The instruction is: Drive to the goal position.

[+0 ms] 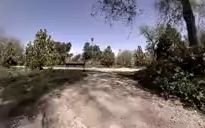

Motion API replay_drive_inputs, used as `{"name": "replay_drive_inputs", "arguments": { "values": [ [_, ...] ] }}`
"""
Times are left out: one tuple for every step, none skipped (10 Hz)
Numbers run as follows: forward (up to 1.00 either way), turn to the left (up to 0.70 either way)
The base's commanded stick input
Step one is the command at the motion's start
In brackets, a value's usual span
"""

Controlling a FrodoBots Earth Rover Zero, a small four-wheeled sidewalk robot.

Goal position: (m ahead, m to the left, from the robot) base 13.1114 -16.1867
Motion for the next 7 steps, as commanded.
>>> {"name": "replay_drive_inputs", "arguments": {
  "values": [
    [0.7, 0.0],
    [0.7, 0.0],
    [0.7, 0.0],
    [0.7, 0.0],
    [0.7, 0.0],
    [0.7, 0.0],
    [0.7, 0.0]
  ]
}}
